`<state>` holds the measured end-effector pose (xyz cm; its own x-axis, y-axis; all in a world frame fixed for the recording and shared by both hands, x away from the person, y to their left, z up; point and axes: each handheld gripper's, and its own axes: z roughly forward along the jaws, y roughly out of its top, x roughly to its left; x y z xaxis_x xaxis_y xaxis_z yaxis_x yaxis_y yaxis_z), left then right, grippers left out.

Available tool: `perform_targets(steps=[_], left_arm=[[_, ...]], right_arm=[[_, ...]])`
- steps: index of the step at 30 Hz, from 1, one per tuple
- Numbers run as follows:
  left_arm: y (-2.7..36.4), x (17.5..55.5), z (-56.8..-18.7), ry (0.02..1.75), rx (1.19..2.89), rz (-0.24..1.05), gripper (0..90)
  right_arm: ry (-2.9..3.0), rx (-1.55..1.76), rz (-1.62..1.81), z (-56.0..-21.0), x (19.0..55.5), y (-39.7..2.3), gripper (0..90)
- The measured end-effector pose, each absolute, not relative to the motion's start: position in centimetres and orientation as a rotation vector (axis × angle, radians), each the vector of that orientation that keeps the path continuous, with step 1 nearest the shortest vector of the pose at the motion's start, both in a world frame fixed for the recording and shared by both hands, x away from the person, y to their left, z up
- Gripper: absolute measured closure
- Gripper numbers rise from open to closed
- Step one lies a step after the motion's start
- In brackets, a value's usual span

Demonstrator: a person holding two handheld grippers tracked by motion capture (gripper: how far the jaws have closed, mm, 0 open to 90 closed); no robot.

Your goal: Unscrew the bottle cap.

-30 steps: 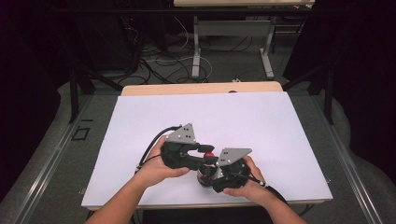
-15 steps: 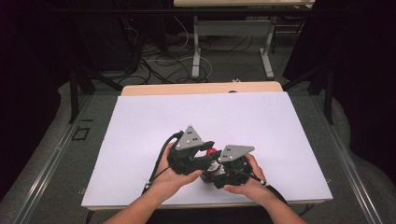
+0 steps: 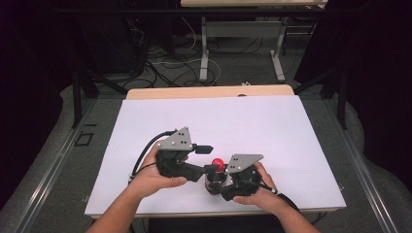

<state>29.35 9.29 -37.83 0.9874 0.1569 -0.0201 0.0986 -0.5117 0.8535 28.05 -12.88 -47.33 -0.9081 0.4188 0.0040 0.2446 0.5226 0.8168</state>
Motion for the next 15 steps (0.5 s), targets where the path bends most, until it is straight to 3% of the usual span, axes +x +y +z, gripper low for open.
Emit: perform_targets(steps=[4, 15], left_arm=[[9.1, 30.0, -38.5, 0.085, 2.127, -0.013, 47.2], [8.4, 31.2, -39.1, -0.027, 2.136, -0.089, 60.9]], right_arm=[[2.586, 0.519, 1.337, -47.3, 27.8, -12.5, 30.4], [2.634, 0.454, 1.351, -47.3, 27.3, -12.2, 30.4]])
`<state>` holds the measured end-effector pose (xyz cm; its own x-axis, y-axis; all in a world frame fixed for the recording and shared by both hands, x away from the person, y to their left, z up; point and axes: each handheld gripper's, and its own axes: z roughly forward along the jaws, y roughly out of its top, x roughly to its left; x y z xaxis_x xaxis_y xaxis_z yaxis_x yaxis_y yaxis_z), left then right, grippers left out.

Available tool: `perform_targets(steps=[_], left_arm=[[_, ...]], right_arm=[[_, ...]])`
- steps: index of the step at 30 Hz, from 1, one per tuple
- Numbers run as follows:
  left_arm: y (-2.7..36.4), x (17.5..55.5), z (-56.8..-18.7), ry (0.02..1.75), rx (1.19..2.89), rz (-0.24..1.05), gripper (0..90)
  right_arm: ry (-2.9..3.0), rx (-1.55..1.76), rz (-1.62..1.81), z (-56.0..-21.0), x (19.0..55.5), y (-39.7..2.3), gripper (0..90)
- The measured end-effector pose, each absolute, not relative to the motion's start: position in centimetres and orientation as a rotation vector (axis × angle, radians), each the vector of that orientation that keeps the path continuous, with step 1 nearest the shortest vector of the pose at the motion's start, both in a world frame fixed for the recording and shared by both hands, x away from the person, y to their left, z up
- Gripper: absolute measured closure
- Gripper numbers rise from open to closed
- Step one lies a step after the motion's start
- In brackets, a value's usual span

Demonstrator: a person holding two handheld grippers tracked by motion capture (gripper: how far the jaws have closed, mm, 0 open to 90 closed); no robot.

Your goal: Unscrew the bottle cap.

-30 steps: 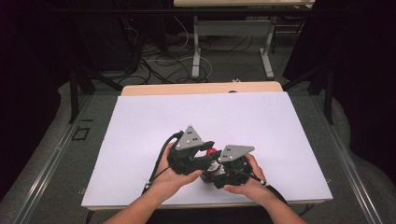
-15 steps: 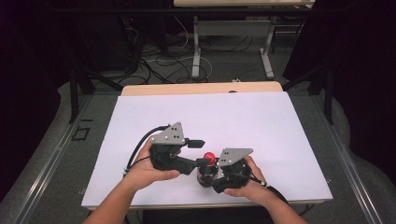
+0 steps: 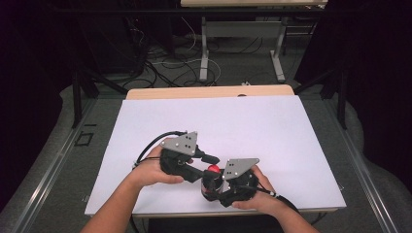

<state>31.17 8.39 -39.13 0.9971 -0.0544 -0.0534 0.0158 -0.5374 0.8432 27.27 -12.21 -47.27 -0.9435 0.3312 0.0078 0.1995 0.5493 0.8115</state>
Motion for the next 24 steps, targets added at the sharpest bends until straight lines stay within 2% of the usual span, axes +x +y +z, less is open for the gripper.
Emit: perform_targets(steps=[8, 14, 19, 24], left_arm=[[8.2, 30.8, -39.3, 0.062, 2.142, -0.02, 62.1], [7.3, 29.3, -39.4, 0.323, 2.1, 0.134, 62.1], [5.6, 27.1, -39.8, 0.571, 2.016, 0.32, 62.1], [5.0, 26.5, -39.8, 0.689, 1.985, 0.364, 62.1]], right_arm=[[2.598, 0.5, 1.331, -47.4, 27.6, -12.4, 30.5], [2.561, 0.591, 1.313, -47.4, 28.0, -12.7, 30.5], [2.502, 0.685, 1.272, -47.4, 28.2, -12.8, 30.5], [2.491, 0.723, 1.275, -47.4, 28.3, -12.8, 30.5]])
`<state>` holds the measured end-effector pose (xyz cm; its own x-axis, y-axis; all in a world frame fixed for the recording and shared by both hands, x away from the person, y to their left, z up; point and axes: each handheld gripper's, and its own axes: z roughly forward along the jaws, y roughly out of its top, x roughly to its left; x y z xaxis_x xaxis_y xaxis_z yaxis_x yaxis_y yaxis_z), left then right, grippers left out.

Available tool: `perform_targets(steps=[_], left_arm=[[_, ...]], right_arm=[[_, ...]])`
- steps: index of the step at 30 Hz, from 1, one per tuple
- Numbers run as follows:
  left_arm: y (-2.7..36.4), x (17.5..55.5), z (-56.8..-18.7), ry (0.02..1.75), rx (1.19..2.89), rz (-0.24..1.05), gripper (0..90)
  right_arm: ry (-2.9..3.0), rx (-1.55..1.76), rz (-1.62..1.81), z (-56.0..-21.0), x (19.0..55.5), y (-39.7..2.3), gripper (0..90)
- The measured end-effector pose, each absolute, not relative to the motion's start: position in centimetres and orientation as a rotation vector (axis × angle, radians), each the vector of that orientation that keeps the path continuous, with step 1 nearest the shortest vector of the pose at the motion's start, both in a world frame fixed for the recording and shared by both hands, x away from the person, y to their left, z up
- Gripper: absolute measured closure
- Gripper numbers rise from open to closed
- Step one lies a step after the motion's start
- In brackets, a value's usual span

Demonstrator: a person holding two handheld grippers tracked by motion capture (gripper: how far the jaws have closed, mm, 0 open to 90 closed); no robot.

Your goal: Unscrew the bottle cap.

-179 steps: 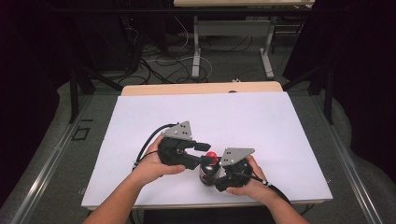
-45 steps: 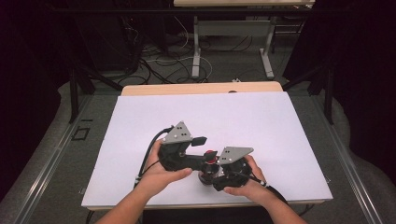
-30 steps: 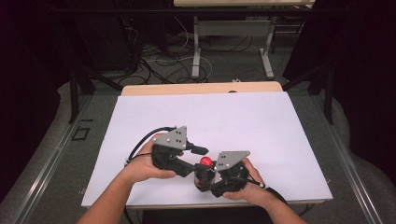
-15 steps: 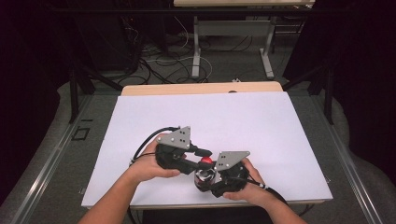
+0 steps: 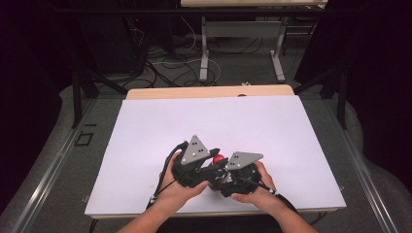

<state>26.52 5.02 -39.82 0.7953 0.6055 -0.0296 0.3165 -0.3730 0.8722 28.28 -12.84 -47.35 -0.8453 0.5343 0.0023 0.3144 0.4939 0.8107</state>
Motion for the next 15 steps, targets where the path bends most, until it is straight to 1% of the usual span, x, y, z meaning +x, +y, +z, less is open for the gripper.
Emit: perform_targets(steps=[3, 6, 10, 11, 12, 15], left_arm=[[4.5, 26.3, -39.8, 0.742, 1.976, 0.394, 62.1], [4.3, 26.3, -39.8, 0.731, 1.983, 0.405, 61.9], [4.7, 26.6, -39.7, 0.708, 1.987, 0.357, 61.2], [4.9, 26.7, -39.6, 0.709, 1.99, 0.334, 57.2], [5.1, 26.8, -39.5, 0.695, 2.002, 0.311, 57.2], [5.8, 27.1, -39.0, 0.66, 2.014, 0.293, 48.8]], right_arm=[[2.496, 0.727, 1.275, -47.4, 28.3, -12.9, 30.5], [2.493, 0.744, 1.27, -47.3, 28.4, -13.0, 30.5], [2.501, 0.721, 1.281, -47.3, 28.5, -13.1, 30.4], [2.515, 0.707, 1.28, -47.3, 28.4, -13.1, 30.4], [2.515, 0.707, 1.28, -47.3, 28.4, -13.1, 30.4], [2.53, 0.703, 1.294, -47.3, 28.5, -13.0, 30.3]])
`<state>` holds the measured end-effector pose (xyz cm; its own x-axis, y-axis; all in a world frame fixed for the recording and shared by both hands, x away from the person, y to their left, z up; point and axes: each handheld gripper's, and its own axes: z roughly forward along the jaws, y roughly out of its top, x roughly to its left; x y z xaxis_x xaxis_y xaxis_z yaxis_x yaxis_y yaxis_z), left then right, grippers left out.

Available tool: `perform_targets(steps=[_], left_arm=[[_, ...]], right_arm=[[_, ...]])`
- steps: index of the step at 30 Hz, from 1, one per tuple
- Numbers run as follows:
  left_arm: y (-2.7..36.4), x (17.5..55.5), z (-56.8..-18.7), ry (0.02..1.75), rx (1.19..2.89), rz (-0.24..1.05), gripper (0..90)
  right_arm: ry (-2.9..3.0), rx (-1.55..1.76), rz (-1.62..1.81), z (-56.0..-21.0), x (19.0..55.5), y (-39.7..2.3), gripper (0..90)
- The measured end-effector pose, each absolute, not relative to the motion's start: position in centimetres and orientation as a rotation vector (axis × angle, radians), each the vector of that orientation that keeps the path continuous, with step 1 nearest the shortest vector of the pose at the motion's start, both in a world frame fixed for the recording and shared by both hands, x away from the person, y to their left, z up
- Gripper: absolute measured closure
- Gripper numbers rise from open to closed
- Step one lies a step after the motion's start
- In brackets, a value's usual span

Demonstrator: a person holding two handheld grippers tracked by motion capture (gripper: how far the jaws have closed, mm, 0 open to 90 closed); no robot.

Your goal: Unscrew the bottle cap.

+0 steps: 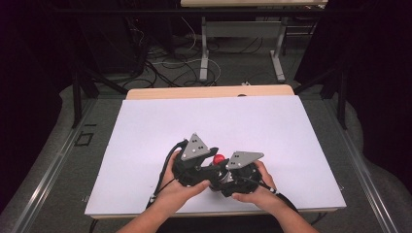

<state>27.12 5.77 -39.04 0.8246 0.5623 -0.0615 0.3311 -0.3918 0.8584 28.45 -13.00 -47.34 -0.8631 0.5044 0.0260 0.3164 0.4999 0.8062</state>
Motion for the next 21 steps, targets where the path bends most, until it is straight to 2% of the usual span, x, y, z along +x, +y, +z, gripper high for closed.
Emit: perform_targets(steps=[3, 4, 6, 8, 13, 16, 19, 21], left_arm=[[6.9, 27.6, -38.5, 0.594, 2.016, 0.219, 44.9], [7.6, 28.2, -38.2, 0.504, 2.039, 0.129, 44.4], [7.8, 28.4, -38.1, 0.466, 2.047, 0.1, 43.5], [8.1, 29.0, -38.2, 0.329, 2.114, 0.036, 43.3], [8.2, 29.8, -38.5, 0.194, 2.164, 0.019, 44.5], [8.4, 30.3, -38.8, 0.162, 2.152, -0.002, 48.7], [8.5, 30.8, -39.0, 0.127, 2.132, -0.054, 59.1], [8.5, 30.8, -39.1, 0.111, 2.124, -0.075, 60.7]], right_arm=[[2.541, 0.69, 1.293, -47.4, 28.5, -13.0, 30.3], [2.538, 0.677, 1.303, -47.3, 28.4, -13.0, 30.3], [2.547, 0.644, 1.313, -47.3, 28.4, -13.1, 30.3], [2.565, 0.609, 1.318, -47.2, 28.3, -13.0, 30.4], [2.589, 0.53, 1.328, -47.2, 27.8, -12.6, 30.3], [2.594, 0.508, 1.333, -47.3, 27.6, -12.3, 30.3], [2.601, 0.497, 1.341, -47.4, 27.5, -12.2, 30.3], [2.6, 0.49, 1.342, -47.4, 27.6, -12.2, 30.3]])
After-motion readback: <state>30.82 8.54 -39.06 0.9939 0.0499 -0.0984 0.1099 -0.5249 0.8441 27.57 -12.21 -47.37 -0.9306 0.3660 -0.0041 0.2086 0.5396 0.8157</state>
